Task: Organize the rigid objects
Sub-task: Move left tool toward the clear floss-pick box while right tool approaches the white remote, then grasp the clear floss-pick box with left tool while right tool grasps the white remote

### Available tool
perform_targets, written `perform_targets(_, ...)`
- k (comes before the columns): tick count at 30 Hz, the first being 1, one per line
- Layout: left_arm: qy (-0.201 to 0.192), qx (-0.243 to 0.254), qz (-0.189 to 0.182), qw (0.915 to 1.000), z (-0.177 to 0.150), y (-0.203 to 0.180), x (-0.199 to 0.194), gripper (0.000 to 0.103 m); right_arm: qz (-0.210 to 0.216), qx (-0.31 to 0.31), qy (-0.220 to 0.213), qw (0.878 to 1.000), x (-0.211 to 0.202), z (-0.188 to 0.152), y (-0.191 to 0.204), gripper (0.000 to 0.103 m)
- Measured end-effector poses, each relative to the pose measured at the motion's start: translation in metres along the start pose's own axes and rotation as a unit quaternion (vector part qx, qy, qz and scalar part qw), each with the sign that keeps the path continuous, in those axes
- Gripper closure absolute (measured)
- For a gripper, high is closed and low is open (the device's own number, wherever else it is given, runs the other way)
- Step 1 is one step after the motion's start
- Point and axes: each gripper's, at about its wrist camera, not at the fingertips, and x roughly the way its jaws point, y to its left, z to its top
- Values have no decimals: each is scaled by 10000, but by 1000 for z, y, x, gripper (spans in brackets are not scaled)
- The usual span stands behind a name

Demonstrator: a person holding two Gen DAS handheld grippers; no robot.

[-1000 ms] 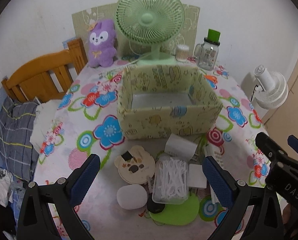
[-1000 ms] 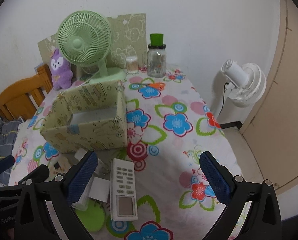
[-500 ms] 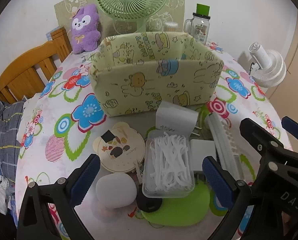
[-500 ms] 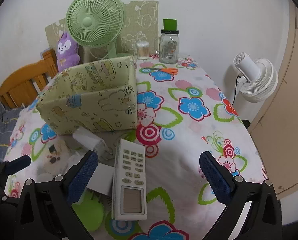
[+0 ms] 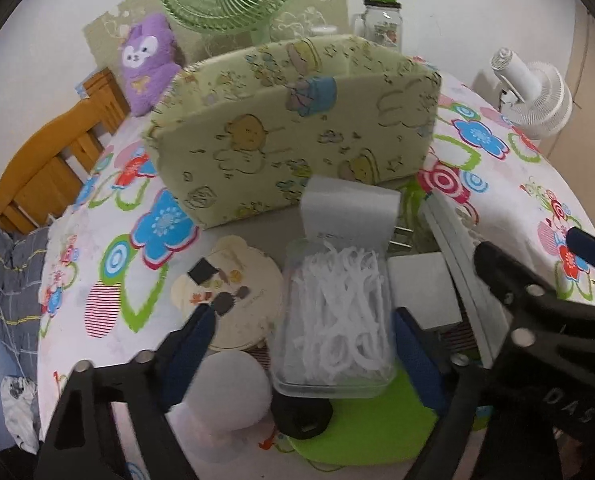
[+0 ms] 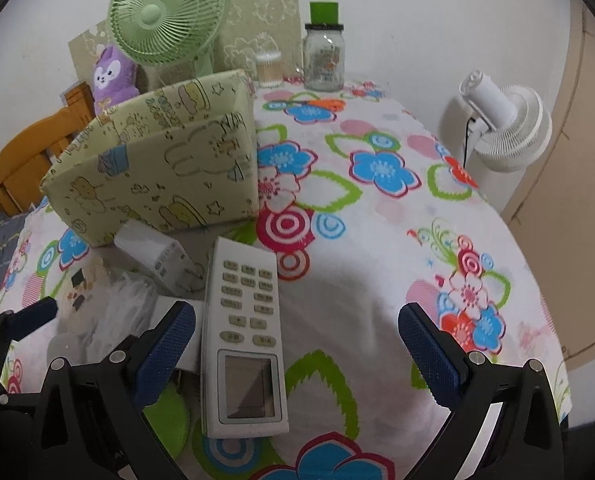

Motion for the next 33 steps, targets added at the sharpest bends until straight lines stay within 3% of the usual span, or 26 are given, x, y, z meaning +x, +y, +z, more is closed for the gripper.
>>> perform_targets(4,84,78,-263,9996,0,-4,5,43,-54,0,111,9999,5,-3,2,2)
perform_targets(12,60,90,-277,9996,2,-5,3,45,333,258,442,9981,21,-3,1,19)
perform_targets(15,36,37,-225,9997,3,-1,1,45,472,308,538,9970,26,-2,4,31)
perform_targets(17,67,-41,-202,9998,4,2,1,45,645,265,550,9960,27,0,9,47)
perform_targets(20,55,12,-75,10000,3,2,2,45,695,19,515,9962,26,2,19,56)
perform_targets(33,108,-3,-214,9997,2,-5,3,45,396,-18,567,9976,17,-1,10,56)
